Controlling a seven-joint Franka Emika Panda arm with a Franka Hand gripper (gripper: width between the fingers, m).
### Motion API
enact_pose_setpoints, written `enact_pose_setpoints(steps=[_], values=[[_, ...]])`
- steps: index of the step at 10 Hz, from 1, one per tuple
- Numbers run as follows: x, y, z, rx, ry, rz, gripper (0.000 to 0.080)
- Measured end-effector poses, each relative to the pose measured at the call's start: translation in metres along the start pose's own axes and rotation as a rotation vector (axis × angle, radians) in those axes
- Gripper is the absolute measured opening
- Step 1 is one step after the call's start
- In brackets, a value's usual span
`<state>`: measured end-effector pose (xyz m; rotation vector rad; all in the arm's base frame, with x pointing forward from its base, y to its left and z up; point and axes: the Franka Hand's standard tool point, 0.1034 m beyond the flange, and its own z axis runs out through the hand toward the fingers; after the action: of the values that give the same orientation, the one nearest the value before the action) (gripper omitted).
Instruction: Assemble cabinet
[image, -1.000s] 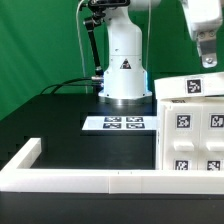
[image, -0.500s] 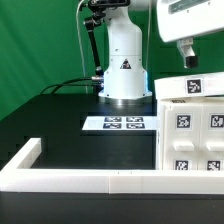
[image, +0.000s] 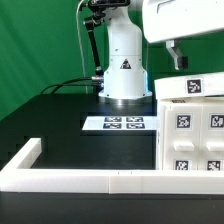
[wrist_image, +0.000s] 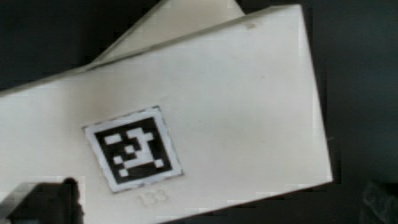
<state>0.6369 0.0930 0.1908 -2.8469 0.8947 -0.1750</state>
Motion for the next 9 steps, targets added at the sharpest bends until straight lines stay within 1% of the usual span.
enact_pose_setpoints(steps=[1, 2, 3, 5, 6, 9], values=[[-0.0007, 0.0, -0.0002, -0.022, 0.01, -0.143, 0.0797], [-0.0013, -0.0011, -0.0019, -0.037, 0.017, -0.293, 0.0797], [-0.0016, -0.0022, -0.0033, -0.036, 0.017, -0.365, 0.0797], [-0.002, -0.0021, -0.0029, -0.041, 0.013, -0.579, 0.0797], [-0.0019, -0.0011, -0.0025, -0.042, 0.011, -0.639, 0.0797], [-0.0038, 0.002, 0.0004, -0.046, -0.002, -0.955, 0.0797]])
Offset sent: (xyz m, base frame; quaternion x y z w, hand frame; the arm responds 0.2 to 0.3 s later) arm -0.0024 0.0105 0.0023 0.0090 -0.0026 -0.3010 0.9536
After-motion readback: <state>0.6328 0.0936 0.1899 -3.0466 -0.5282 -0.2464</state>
